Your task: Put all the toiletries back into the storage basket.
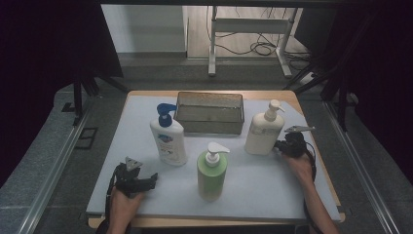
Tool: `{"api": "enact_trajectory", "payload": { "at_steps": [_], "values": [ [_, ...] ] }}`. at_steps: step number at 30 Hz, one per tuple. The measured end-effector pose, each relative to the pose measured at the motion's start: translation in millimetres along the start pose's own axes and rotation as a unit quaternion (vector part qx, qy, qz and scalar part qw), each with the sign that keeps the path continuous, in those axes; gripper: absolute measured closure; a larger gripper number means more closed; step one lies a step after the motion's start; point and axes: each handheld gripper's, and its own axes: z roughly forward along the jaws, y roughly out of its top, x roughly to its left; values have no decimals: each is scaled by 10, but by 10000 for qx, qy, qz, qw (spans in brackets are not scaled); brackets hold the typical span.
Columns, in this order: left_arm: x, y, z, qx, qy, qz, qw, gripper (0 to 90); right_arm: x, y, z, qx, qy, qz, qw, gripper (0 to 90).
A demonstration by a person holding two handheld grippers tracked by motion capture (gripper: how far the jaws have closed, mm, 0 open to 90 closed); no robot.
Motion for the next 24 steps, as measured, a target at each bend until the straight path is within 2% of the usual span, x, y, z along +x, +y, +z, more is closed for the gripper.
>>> {"api": "enact_trajectory", "payload": {
  "at_steps": [12, 24],
  "values": [
    [-2, 1, 0, -4, -1, -10, 10000, 116, 209, -79, -134, 25, 242, -123, 9996, 899],
    [-1, 1, 0, -1, -2, -9, 10000, 116, 369, -152, -214, 57, 346, -187, 9992, 896]
  ]
}}
